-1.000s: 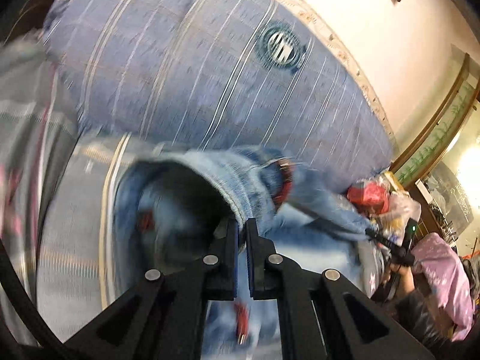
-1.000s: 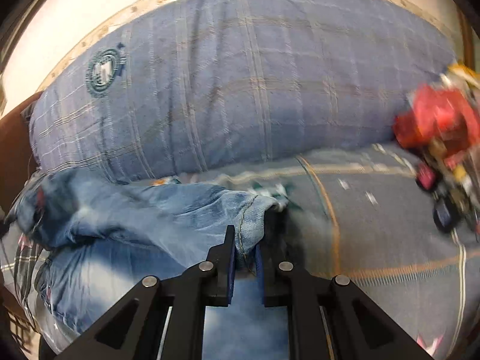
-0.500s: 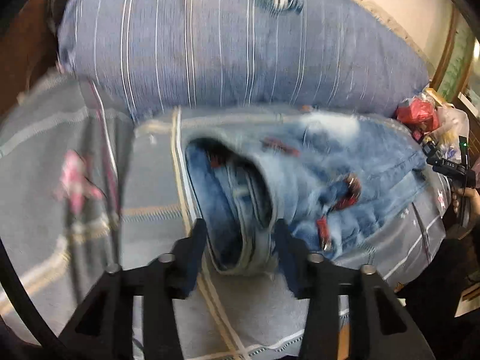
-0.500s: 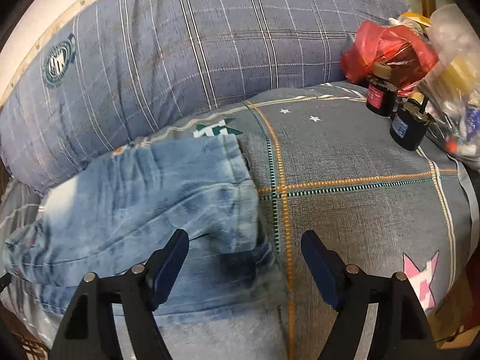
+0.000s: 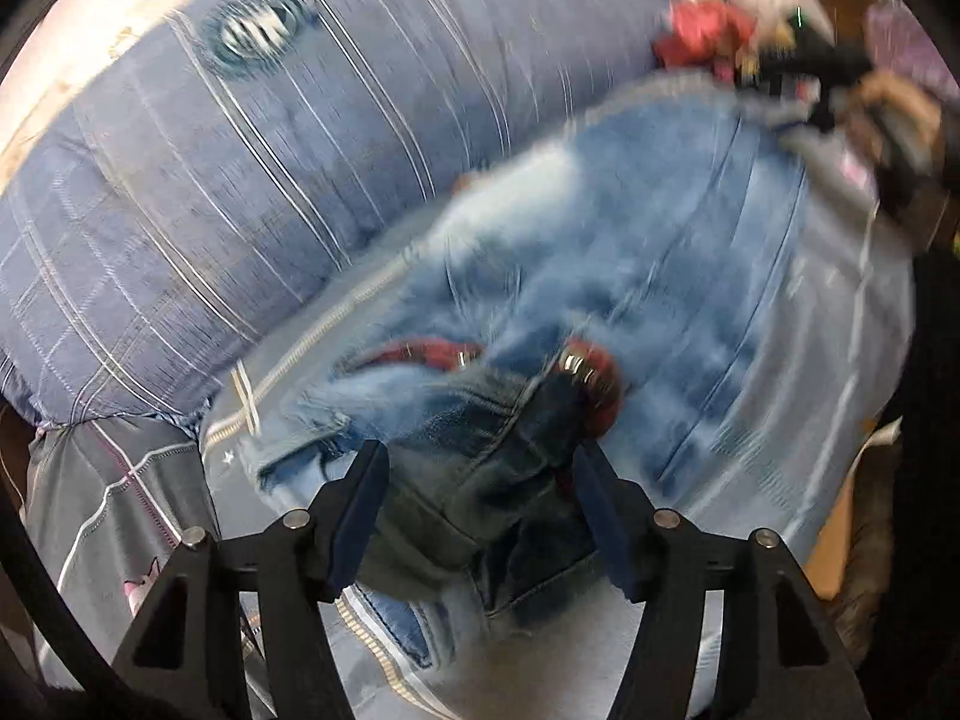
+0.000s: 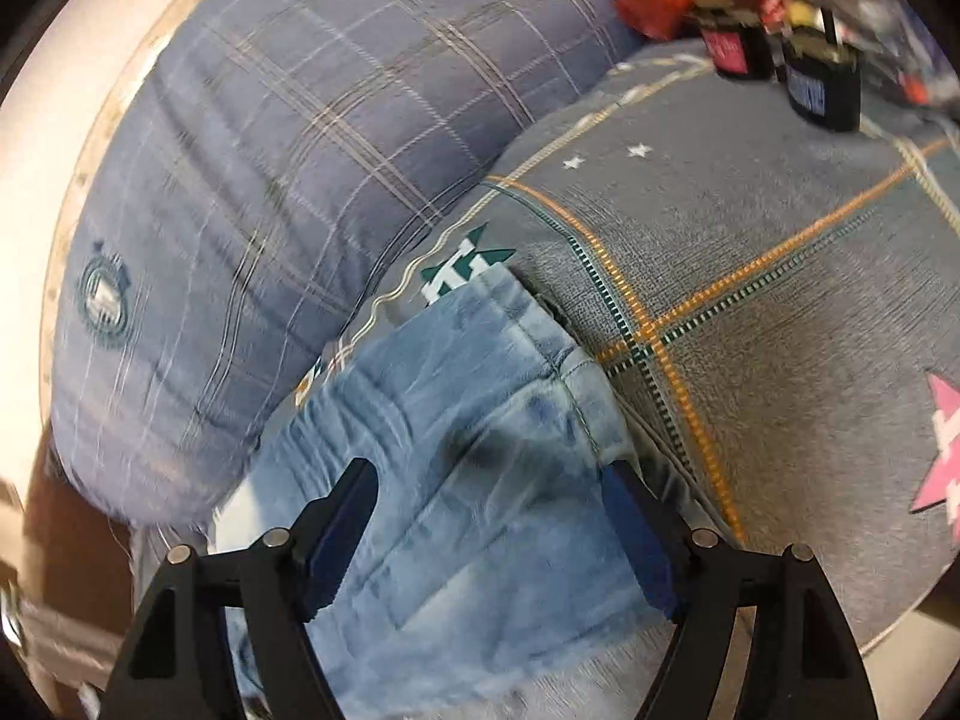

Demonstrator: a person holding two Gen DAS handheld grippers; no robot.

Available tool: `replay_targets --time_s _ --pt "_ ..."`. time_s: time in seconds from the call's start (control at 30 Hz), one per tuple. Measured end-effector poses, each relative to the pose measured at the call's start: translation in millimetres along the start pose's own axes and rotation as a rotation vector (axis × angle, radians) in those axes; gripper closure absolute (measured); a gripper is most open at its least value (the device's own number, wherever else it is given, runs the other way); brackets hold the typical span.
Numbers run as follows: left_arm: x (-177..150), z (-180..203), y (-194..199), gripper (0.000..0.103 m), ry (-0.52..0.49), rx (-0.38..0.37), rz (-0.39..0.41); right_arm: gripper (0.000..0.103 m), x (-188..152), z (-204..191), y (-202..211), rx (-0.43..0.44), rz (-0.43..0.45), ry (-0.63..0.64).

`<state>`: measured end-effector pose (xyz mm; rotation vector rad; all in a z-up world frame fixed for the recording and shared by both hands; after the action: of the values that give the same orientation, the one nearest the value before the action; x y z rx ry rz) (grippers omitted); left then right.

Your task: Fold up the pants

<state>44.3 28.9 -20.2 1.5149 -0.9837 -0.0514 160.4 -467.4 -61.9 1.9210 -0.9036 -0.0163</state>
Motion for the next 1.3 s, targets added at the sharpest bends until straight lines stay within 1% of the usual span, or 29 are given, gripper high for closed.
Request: replay_targets --time_s 0.07,0.1,0.13,0.17,0.2,0.23,0.27,0.3,0.37,0.47,0.5,0.53,0.6,0.63,0.67,0.73,0.77,0.8,0.87,0.9,0.97,1.0,1.1,1.17,1.2,1.23,1.27,1.3 --pt "-10 0 -18 0.038 -0.007 0.014 -0.050 0.024 6 3 -9 -0.002 -0.014 -0.054" --pt "-13 -1 -23 0.039 0.000 0.014 -0.058 0.025 6 5 -11 -0.012 -0.015 -0.082" --pt "-17 -3 -26 0.045 0.024 0.005 -0.056 0.025 8 7 -11 -0.023 -0.003 -0.103" --pt "-18 -3 -26 0.064 0.035 -0.003 -0.051 0.025 11 7 -7 -0.037 0.024 -0.109" --pt "-20 -4 -27 0.067 0.054 -0.030 -0.049 0.025 13 7 0 -0.056 0.060 -0.100" --pt "-20 -4 -26 0.072 0.066 -0.039 -0.042 0.025 15 6 5 -0.069 0.084 -0.091" --pt "-20 -3 -24 0.079 0.069 -0.046 -0.029 0.025 17 4 13 -0.079 0.113 -0.084" --pt "-18 -2 -22 0.080 0.079 -0.054 -0.018 0.025 19 2 15 -0.070 0.120 -0.086" --pt "-16 -7 -17 0.084 0.109 -0.071 0.005 0.025 22 -3 17 -0.019 0.109 -0.094" --pt "-14 -19 -3 0.085 0.195 -0.120 0.064 0.029 23 -11 6 0.016 0.079 -0.088" --pt "-14 -20 1 0.085 0.211 -0.131 0.073 0.030 23 -13 -1 0.026 0.057 -0.094" --pt "-15 -24 5 0.085 0.238 -0.146 0.088 0.033 22 -12 -10 0.024 0.034 -0.101" --pt "-15 -32 8 0.085 0.286 -0.173 0.104 0.046 19 -5 -35 -0.018 -0.024 -0.120" --pt "-15 -34 10 0.085 0.300 -0.178 0.111 0.063 17 -1 -46 -0.039 -0.046 -0.131" --pt "-15 -36 11 0.085 0.314 -0.186 0.118 0.082 15 5 -56 -0.062 -0.052 -0.140" --pt "-12 -41 16 0.085 0.327 -0.193 0.134 0.087 16 5 -55 -0.063 -0.025 -0.134" --pt "-9 -44 18 0.085 0.329 -0.194 0.143 0.096 18 -1 -50 -0.057 0.008 -0.112" --pt "-3 -50 23 0.085 0.334 -0.190 0.158 0.098 21 -10 -43 -0.044 0.042 -0.077" --pt "7 -63 29 0.085 0.352 -0.184 0.186 0.099 29 -27 -29 -0.024 0.090 -0.018" --pt "15 -73 37 0.085 0.374 -0.180 0.216 0.100 37 -43 -18 0.009 0.123 0.019" --pt "23 -88 44 0.086 0.409 -0.177 0.254 0.100 48 -67 0 0.047 0.173 0.082" --pt "26 -97 51 0.086 0.435 -0.170 0.280 0.100 56 -85 15 0.069 0.211 0.133" --pt "25 -112 63 0.086 0.484 -0.152 0.326 0.100 69 -119 45 0.143 0.286 0.216" --pt "18 -109 62 0.086 0.491 -0.174 0.327 0.100 71 -133 64 0.195 0.339 0.272" --pt "9 -100 58 0.086 0.478 -0.195 0.307 0.100 69 -135 69 0.208 0.351 0.288" --pt "1 -91 54 0.086 0.464 -0.209 0.286 0.100 64 -132 72 0.214 0.348 0.299" --pt "-6 -83 49 0.086 0.447 -0.222 0.263 0.100 58 -125 71 0.207 0.331 0.299" --pt "-20 -66 40 0.086 0.424 -0.244 0.224 0.100 49 -112 66 0.188 0.302 0.285"
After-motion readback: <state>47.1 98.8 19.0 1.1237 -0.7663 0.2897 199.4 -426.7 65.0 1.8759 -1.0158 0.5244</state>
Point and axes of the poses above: each gripper's, at about its wrist camera, not at the fingertips, and y roughly against the way its jaws point, z to its right, x to its top, the point moved 4 cm from there along -y, roughly the way its jaws point, and after that the axes turned 4 degrees about -x, right-handed, at the moved point
